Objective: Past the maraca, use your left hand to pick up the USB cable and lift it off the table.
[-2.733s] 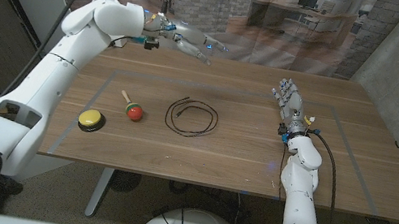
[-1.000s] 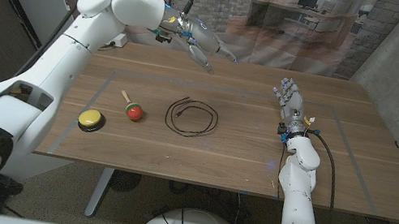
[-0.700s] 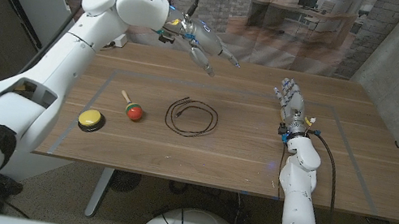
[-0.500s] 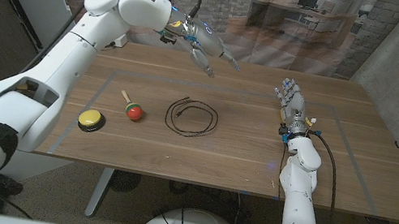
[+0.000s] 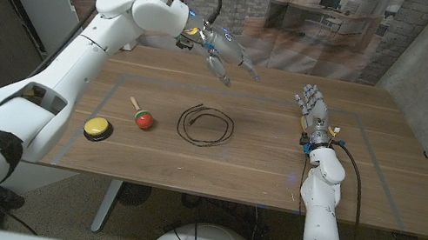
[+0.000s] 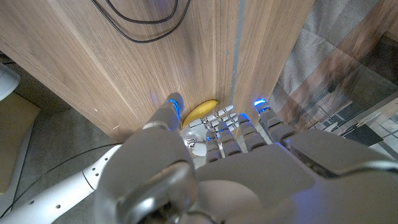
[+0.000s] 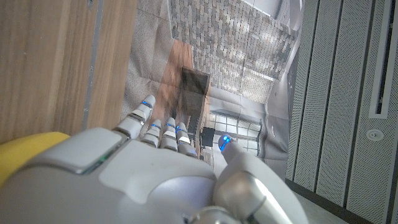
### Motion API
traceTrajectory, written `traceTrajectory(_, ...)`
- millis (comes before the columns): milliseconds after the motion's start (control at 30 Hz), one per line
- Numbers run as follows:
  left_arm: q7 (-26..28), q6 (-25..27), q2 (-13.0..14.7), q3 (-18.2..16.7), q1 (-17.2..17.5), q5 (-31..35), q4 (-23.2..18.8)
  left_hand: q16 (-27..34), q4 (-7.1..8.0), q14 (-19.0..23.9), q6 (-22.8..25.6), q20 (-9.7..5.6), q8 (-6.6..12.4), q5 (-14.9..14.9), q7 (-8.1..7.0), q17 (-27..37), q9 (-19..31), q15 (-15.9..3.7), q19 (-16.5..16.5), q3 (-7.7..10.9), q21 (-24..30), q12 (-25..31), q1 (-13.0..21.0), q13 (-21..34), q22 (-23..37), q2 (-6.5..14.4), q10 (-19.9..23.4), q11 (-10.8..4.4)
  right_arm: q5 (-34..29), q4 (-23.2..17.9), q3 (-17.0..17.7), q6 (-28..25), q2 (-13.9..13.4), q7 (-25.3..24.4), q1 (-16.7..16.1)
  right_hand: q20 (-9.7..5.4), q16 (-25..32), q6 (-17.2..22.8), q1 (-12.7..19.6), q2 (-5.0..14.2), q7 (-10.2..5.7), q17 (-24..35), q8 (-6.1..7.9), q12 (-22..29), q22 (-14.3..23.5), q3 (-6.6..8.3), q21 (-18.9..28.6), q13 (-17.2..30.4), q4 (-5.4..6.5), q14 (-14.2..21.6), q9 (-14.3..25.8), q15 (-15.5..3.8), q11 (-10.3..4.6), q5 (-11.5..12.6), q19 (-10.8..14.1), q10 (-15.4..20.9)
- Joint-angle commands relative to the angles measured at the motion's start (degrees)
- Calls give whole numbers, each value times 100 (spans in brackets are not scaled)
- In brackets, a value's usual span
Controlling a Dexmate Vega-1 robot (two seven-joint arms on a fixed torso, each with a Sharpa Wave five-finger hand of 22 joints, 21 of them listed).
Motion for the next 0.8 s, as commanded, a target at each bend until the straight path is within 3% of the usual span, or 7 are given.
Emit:
traceTrajectory(33, 120, -253, -72, 106, -45, 202, 68, 59, -23, 151, 67, 13, 52, 15, -53, 30, 6, -165, 102, -46, 2, 54, 264, 17, 18, -83, 36, -52, 24, -62, 24, -12, 23, 24, -58, 2, -4, 41, -49, 367, 32, 13, 9, 5, 14, 38, 2, 30, 16, 36, 17, 19, 4, -4, 51, 50)
traceTrajectory(367, 209, -414, -116, 192, -74, 419, 93, 32, -10, 187, 290, 78, 121, 10, -105, 55, 13, -221, 181, -107, 3, 119, 984, 33, 23, -216, 314, -187, 34, -138, 43, -24, 52, 21, -132, 6, -5, 39, -57, 355, 42, 15, 5, 4, 14, 36, 0, 30, 19, 38, 18, 22, 8, -7, 52, 57)
traceTrajectory(567, 175, -444, -127, 244, -82, 468, 97, 72, 4, 318, 396, -28, 142, -17, -238, 70, 14, -346, 277, -161, 30, 129, 1328, 39, 28, -237, 434, -250, 42, -128, 51, 0, 60, 24, -145, -8, -5, 71, -54, 389, 26, 16, 14, 11, 14, 55, -2, 30, 24, 39, 18, 8, -13, -2, 49, 81)
traceTrajectory(800, 346, -597, -128, 271, -59, 656, 114, 71, 21, 333, 495, -39, 165, -52, -266, 80, 13, -359, 295, -237, 30, 135, 1559, 42, 32, -274, 547, -268, 47, -118, 50, 2, 55, 46, -144, -2, -5, 78, -59, 379, 43, 18, 14, 8, 14, 54, -1, 30, 26, 39, 18, 13, -4, -4, 55, 83)
